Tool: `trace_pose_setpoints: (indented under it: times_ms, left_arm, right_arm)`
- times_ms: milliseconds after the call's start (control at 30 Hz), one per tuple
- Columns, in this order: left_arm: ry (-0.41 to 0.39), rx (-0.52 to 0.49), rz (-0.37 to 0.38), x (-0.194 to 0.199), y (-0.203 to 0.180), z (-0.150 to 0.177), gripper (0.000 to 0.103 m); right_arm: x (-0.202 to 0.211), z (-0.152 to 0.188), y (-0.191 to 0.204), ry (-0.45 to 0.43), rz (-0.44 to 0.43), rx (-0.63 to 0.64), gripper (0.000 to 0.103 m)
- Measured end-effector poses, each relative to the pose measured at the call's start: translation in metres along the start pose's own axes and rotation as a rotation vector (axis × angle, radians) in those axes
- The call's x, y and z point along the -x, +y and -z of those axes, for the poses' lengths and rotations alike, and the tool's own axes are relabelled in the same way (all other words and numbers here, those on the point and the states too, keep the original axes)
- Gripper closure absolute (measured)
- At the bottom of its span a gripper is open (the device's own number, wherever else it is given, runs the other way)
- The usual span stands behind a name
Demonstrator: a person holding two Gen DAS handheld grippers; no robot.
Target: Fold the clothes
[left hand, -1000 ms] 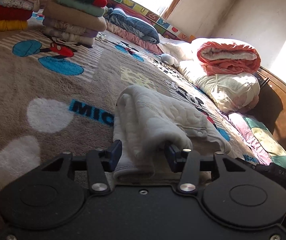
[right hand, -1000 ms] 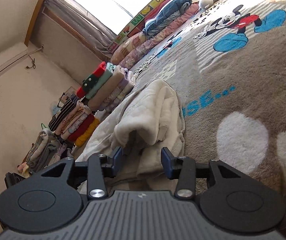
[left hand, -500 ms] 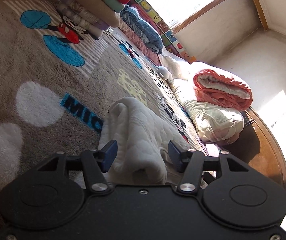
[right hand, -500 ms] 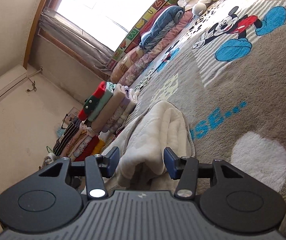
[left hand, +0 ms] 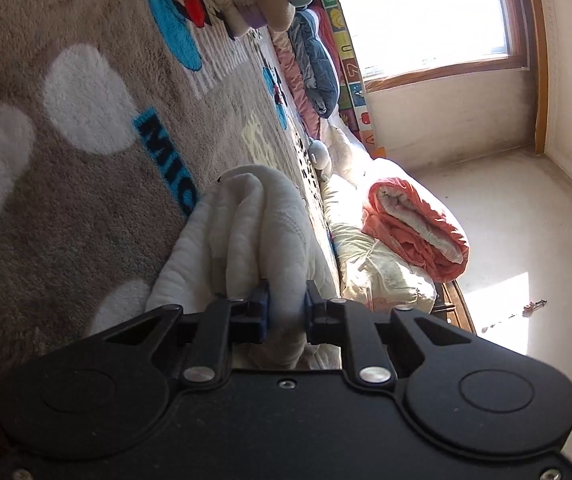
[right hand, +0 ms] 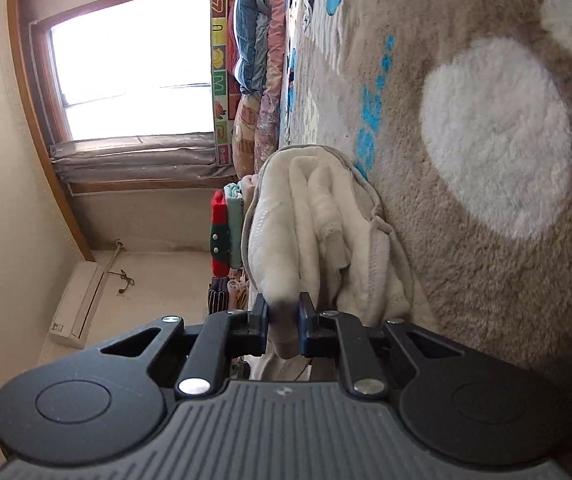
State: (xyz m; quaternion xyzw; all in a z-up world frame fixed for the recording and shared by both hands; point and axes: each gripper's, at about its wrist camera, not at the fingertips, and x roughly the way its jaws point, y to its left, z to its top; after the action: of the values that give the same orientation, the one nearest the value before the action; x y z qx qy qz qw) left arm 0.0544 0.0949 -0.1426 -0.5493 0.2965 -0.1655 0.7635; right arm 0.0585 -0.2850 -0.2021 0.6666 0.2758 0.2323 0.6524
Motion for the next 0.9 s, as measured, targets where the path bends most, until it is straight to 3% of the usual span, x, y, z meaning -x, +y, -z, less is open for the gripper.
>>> trace_pose_setpoints:
  times_ms: [233,367,533,667,700,767,800,833,900]
  left_arm:
    - [0.037,0.006,-0.042,0.003,0.005,-0.001,0.090]
    - [0.034,-0.037,0.056,0.015,-0.015,0.002,0.090]
    - [0.038,-0.058,-0.047,0.009,-0.002,0.006,0.090]
    - [0.009,-0.107,-0.027,0.018,-0.008,0.000,0.090]
    - [0.010,-0.104,-0.026,0.018,-0.007,0.000,0.090]
    - [0.016,-0.096,-0.022,0.017,-0.006,0.001,0.090]
    - [0.020,-0.095,-0.017,0.016,-0.006,0.002,0.090]
    - [0.023,-0.094,-0.013,0.016,-0.006,0.002,0.090]
    - [0.026,-0.092,-0.008,0.015,-0.007,0.004,0.090]
  right_arm:
    - [0.004,0.000,-0.006,0.007,0.048,0.030,0.087]
    - [0.014,0.003,0.018,0.004,0.025,0.136,0.087]
    - [0.018,-0.001,0.026,0.007,0.048,0.190,0.087]
    - [0.024,-0.001,0.032,-0.010,0.081,0.247,0.086]
    - [0.026,-0.001,0.040,-0.030,0.090,0.291,0.084]
    - [0.030,-0.001,0.055,-0.076,0.111,0.382,0.068]
    - [0.030,-0.002,0.063,-0.102,0.123,0.429,0.052]
    - [0.025,-0.004,0.066,-0.095,0.124,0.455,0.044]
    - [0.013,-0.006,0.072,-0.082,0.131,0.515,0.046]
